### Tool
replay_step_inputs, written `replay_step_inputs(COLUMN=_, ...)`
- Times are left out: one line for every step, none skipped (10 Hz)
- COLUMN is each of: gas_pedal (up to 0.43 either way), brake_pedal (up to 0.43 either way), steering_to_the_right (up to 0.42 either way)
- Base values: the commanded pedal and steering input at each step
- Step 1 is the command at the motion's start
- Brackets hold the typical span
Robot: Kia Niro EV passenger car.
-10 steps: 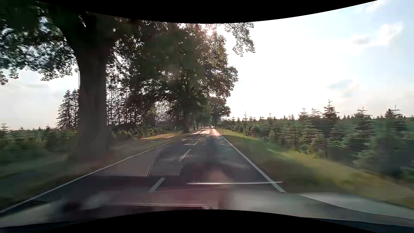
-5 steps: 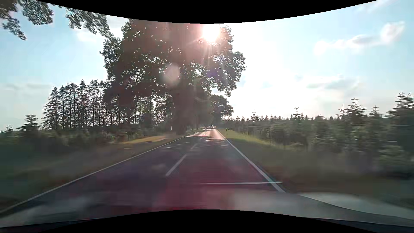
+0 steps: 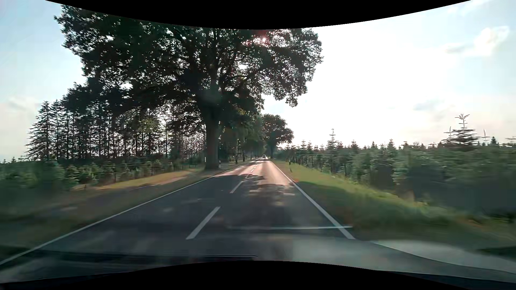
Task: Follow the waypoints while adhering to traffic rules and regulations
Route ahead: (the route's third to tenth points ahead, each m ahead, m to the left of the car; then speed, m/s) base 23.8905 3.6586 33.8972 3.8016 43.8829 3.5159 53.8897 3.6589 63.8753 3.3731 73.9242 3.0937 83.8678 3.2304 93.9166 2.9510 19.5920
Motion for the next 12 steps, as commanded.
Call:
replay_step_inputs(gas_pedal=0.610, brake_pedal=0.000, steering_to_the_right=-0.002)
replay_step_inputs(gas_pedal=0.610, brake_pedal=0.000, steering_to_the_right=-0.002)
replay_step_inputs(gas_pedal=0.610, brake_pedal=0.000, steering_to_the_right=-0.001)
replay_step_inputs(gas_pedal=0.610, brake_pedal=0.000, steering_to_the_right=-0.001)
replay_step_inputs(gas_pedal=0.610, brake_pedal=0.000, steering_to_the_right=-0.001)
replay_step_inputs(gas_pedal=0.610, brake_pedal=0.000, steering_to_the_right=-0.001)
replay_step_inputs(gas_pedal=0.610, brake_pedal=0.000, steering_to_the_right=-0.001)
replay_step_inputs(gas_pedal=0.610, brake_pedal=0.000, steering_to_the_right=-0.001)
replay_step_inputs(gas_pedal=0.598, brake_pedal=0.000, steering_to_the_right=-0.001)
replay_step_inputs(gas_pedal=0.598, brake_pedal=0.000, steering_to_the_right=-0.002)
replay_step_inputs(gas_pedal=0.598, brake_pedal=0.000, steering_to_the_right=-0.001)
replay_step_inputs(gas_pedal=0.598, brake_pedal=0.000, steering_to_the_right=-0.001)
